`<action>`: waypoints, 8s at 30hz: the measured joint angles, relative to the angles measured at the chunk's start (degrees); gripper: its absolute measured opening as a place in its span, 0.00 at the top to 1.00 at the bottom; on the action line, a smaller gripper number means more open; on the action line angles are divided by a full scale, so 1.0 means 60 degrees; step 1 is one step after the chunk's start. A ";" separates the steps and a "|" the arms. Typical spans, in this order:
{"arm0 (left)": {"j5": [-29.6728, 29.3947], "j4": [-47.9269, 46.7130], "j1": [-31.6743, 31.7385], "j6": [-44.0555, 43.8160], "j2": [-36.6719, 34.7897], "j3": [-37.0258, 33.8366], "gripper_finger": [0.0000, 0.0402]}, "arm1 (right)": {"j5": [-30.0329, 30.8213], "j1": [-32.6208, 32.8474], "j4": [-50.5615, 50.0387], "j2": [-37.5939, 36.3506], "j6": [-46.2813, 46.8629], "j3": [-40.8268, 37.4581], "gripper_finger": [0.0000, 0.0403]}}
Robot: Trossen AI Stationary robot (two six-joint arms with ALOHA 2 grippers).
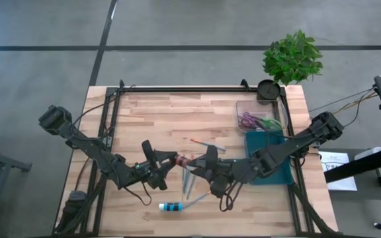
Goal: Pick & Place Paint Supplies
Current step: Put the brown paint bottle into the green bin
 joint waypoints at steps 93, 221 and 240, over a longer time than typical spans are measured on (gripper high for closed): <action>0.0338 -0.0212 0.0091 -0.0086 -0.0004 0.0000 0.64 | -0.0728 -0.0055 -0.1114 0.0047 0.0295 0.0493 0.72; -0.3273 -0.3293 0.0076 -0.3681 -0.2353 -0.0066 0.10 | -0.2178 0.0215 -0.6795 -0.0141 1.9962 -0.2451 0.72; -0.3167 -0.3694 0.0076 -0.3959 -0.2353 -0.0066 0.10 | -0.2216 -0.0015 -0.7273 0.0700 1.8995 -0.1588 0.72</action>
